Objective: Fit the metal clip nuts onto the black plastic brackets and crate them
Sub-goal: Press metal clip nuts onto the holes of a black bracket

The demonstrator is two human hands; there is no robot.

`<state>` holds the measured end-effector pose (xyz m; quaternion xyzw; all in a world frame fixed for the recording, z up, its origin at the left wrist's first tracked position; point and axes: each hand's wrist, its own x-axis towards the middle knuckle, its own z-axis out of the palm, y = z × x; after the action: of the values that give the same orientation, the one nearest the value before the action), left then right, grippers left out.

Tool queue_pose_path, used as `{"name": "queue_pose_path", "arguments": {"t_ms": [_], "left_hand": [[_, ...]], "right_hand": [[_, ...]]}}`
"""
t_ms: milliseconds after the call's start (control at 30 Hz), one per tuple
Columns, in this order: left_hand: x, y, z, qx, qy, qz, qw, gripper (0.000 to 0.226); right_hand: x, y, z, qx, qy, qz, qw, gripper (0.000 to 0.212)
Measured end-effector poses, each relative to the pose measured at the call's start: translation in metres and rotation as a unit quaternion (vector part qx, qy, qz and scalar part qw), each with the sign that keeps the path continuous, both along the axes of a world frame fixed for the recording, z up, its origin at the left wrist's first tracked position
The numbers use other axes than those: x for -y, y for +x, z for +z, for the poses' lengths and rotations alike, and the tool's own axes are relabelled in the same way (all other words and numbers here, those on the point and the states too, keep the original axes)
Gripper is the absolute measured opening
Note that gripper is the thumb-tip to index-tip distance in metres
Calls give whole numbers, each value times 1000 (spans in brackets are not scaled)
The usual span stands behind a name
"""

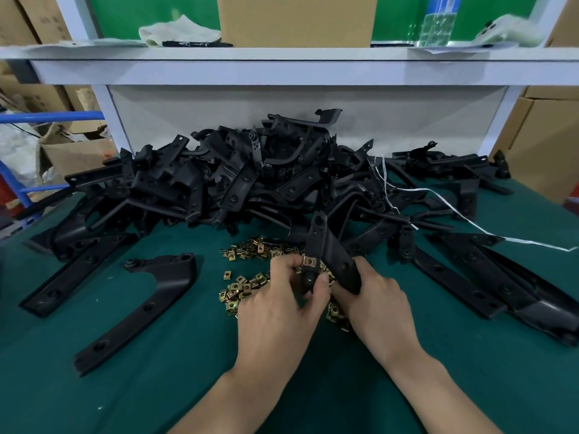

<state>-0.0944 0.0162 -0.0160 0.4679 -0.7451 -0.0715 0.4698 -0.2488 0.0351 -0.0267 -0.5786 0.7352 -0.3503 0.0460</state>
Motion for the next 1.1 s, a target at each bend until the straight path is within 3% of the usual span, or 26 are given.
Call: {"name": "queue_pose_path", "arguments": {"t_ms": [533,733,800,933,1100], "left_hand": [[5,1,-4,-29,-1,-12,1000,22],[3,1,0,-51,14,-50,997,22],[8,6,2,-18,2,-75,997,32],[24,24,1,147,-57,-89,984,64],[41,46,-9,288,93,-55,951,89]], "right_hand": [[2,2,-1,-41,4,-28,999,26],[1,1,0,-4,-4,-18,1000,25],[0,-1,1,17,-11,-12,1000,22],[-1,-3,2,52,-13,-30,998,15],[-2,-2,2,60,-9,-41,997,14]]}}
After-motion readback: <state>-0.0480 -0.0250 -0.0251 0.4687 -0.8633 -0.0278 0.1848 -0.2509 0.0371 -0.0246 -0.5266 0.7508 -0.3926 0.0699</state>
